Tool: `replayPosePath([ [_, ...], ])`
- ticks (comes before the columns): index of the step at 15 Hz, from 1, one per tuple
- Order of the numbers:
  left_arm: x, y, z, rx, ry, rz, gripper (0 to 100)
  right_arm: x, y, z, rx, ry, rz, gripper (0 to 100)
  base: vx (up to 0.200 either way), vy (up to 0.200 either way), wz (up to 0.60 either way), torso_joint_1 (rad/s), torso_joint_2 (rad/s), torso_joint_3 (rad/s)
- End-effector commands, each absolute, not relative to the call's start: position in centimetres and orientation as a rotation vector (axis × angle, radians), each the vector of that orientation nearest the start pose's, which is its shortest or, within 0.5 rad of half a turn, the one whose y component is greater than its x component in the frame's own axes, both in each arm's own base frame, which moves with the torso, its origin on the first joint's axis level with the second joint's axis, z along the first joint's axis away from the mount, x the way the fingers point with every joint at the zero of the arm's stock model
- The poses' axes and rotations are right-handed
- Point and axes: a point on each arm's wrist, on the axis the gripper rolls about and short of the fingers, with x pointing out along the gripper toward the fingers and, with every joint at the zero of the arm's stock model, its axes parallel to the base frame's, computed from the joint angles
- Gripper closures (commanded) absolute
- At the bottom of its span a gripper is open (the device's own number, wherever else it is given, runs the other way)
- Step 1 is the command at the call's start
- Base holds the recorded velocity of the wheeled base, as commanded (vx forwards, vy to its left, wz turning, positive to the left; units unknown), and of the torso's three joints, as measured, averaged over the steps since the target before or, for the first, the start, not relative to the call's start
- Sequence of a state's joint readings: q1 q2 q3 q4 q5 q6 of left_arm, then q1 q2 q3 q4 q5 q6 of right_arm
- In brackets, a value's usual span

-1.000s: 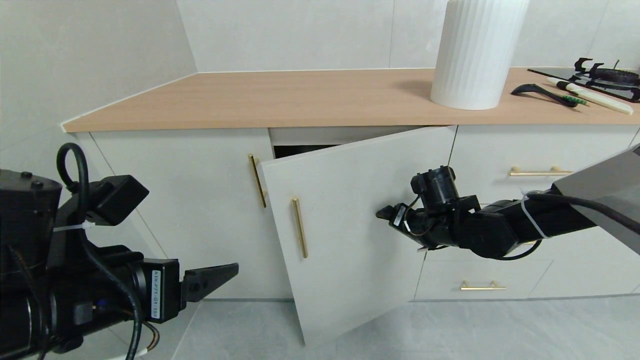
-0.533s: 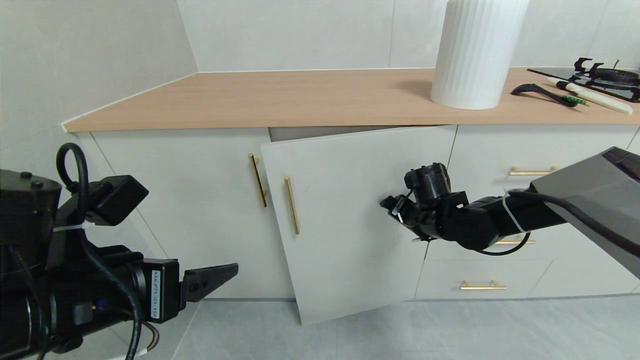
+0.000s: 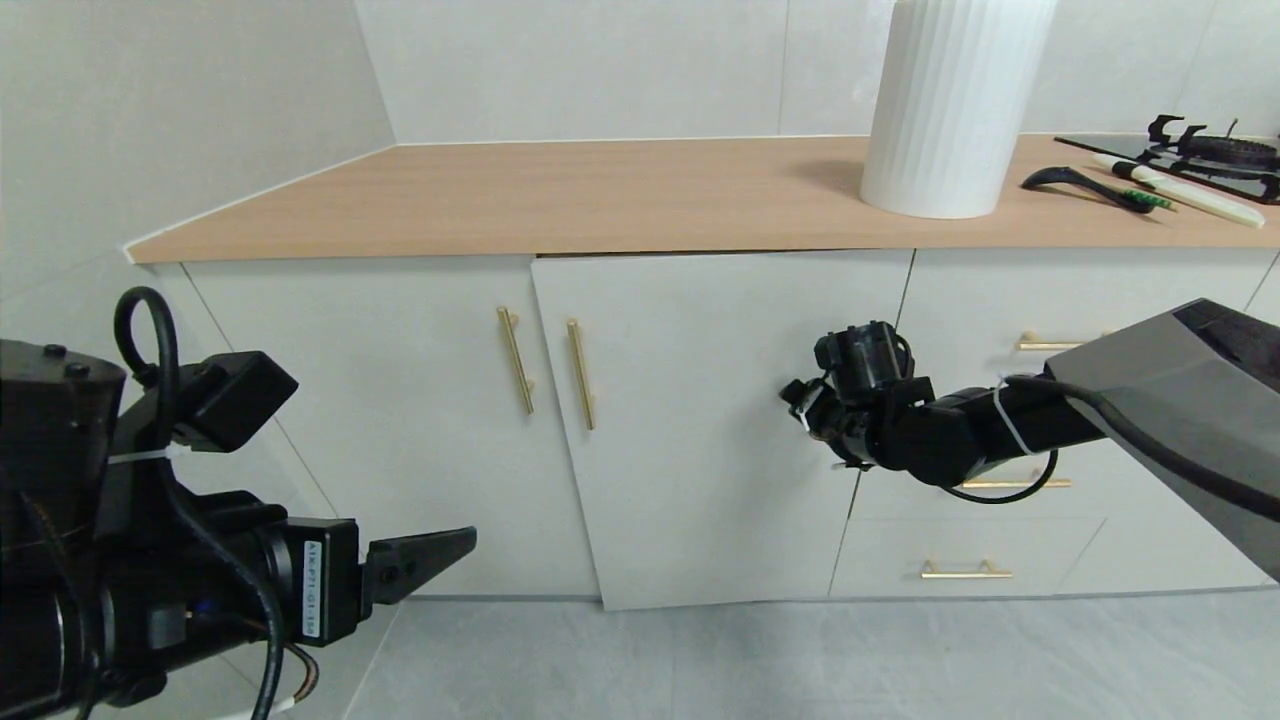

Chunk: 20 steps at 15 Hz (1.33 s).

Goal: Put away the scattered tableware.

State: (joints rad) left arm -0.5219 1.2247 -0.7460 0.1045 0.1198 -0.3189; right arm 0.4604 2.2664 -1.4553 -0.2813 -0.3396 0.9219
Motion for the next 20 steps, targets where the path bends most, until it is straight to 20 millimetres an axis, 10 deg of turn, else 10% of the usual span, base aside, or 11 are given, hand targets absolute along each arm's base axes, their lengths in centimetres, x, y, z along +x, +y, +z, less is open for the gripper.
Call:
replayPosePath([
  [1,15.2,-8.4,21.2,-0.121,0.611,-0.295,0,41.4,19.4,10.5,0.714,0.489,-0.126,0,0.0,0.0,0.0,0.0,0.0,0.0],
  [11,15.2,-8.4,21.2,-0.123,0.612,-0.296,0,41.5,18.4,11.3,0.725,0.47,-0.15,0,0.0,0.0,0.0,0.0,0.0,0.0],
  [17,12.9,-6.6,23.2,-0.167,0.492,-0.28,0,30.8,14.0,21.1,0.609,0.379,-0.057,0,0.0,0.0,0.0,0.0,0.0,0.0],
  [20,6.0,-2.5,23.2,-0.213,0.374,-0.243,0,19.4,8.3,24.9,0.399,0.225,-0.052,0,0.0,0.0,0.0,0.0,0.0,0.0],
])
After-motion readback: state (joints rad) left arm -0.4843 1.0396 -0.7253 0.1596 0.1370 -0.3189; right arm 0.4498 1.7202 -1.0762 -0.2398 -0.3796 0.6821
